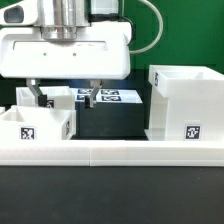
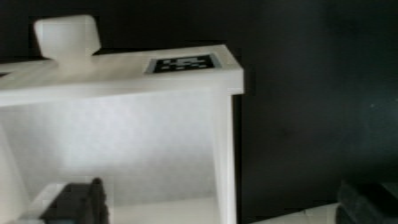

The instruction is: Assemble drawer

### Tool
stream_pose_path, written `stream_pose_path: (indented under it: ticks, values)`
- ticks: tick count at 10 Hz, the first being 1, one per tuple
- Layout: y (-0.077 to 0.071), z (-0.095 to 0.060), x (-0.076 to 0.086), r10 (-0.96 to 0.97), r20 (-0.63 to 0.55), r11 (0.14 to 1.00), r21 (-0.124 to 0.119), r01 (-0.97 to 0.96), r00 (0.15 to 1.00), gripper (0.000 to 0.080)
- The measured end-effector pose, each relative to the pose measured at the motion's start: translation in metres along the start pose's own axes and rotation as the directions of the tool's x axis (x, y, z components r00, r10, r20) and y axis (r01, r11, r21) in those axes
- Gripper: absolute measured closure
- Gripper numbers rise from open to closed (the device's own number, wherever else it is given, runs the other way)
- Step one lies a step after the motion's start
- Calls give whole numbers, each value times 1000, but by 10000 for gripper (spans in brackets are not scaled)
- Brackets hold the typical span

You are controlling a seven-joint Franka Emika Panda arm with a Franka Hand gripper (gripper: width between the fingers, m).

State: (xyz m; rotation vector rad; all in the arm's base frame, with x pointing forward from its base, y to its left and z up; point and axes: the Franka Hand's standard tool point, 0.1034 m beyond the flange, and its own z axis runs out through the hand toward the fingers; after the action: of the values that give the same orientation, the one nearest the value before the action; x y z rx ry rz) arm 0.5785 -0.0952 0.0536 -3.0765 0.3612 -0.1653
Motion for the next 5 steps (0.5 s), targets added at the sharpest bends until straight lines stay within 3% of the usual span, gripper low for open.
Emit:
stream_pose_path:
  ticks: [5]
  values:
    - [5, 39, -13, -21, -19, 999, -30, 20, 1000, 151]
